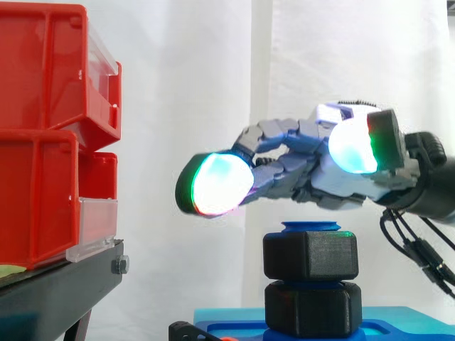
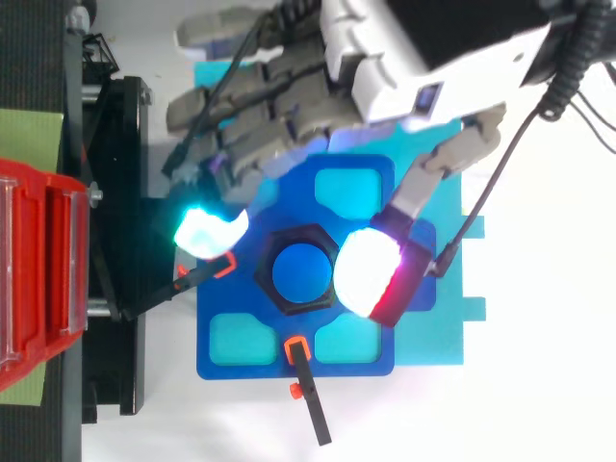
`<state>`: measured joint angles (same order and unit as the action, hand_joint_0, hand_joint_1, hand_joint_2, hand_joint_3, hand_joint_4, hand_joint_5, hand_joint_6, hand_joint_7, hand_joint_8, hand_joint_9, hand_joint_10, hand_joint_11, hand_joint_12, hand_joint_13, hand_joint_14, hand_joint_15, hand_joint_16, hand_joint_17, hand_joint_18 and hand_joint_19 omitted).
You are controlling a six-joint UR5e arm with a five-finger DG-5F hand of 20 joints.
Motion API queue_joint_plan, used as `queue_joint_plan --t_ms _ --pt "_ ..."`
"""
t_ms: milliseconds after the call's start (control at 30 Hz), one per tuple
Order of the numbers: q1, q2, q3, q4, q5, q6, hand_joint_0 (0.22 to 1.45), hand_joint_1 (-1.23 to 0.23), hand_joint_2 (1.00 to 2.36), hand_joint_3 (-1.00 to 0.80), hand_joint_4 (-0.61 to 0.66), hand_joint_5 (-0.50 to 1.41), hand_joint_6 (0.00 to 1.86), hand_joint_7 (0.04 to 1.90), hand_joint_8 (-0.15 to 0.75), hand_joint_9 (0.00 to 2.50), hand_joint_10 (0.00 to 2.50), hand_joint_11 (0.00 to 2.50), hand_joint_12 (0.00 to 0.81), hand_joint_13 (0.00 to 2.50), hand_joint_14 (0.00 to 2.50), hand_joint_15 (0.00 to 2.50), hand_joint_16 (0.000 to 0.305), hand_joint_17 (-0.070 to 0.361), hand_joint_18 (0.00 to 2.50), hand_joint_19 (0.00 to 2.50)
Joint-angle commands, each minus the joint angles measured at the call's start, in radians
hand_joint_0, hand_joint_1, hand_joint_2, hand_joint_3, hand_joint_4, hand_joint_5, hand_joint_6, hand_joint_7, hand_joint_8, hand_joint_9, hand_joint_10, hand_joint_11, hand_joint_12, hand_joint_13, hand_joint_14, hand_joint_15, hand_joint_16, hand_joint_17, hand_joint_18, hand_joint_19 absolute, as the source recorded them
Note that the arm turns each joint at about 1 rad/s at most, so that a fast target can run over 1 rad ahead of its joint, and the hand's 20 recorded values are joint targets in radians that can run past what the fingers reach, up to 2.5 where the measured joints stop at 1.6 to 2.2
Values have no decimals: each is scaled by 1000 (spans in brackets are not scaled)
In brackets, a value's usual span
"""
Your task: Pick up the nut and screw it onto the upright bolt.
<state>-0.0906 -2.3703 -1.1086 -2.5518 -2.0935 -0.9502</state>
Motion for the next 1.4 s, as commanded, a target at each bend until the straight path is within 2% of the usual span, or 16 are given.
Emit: queue_joint_plan --t_ms 0,100,233,367,567,1367 --pt "12 -7 0 -10 1 10 438 -315 1000 -500 65 -229 501 578 196 368 0 0 312 285 0 0 37 83 0 0" --pt "15 -7 -2 -21 -5 10 437 -305 1000 -500 53 -233 501 569 194 336 0 0 315 265 0 0 38 84 0 0" --pt "14 -7 -43 -5 -5 7 437 -301 1000 -500 48 -236 501 569 191 312 0 0 316 246 0 0 38 85 0 0" --pt "14 -7 -71 53 -6 7 440 -272 1000 -500 52 -237 501 575 192 307 0 0 316 245 0 0 38 85 0 0" --pt "8 -7 -73 93 -6 11 440 -258 1000 -500 72 -232 501 601 202 312 0 0 319 260 0 0 38 85 0 0" --pt "-3 -7 -73 93 -6 8 452 -273 1000 -500 223 -150 503 840 242 394 0 0 324 428 0 0 34 77 4 0"
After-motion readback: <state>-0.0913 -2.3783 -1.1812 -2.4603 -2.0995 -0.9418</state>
